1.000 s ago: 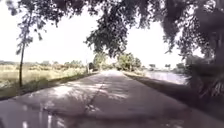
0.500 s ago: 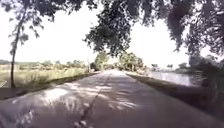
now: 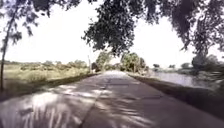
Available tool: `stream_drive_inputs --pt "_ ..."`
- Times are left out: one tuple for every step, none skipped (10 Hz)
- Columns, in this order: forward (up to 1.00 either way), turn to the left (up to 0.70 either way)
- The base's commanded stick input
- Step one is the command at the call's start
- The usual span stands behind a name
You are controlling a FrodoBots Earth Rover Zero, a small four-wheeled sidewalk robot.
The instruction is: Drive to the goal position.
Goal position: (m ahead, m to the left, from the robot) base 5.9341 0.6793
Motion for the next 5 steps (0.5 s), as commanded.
stream_drive_inputs --pt "1.00 -0.21" --pt "1.00 -0.37" --pt "1.00 -0.09" --pt "1.00 -0.04" --pt "1.00 0.00"
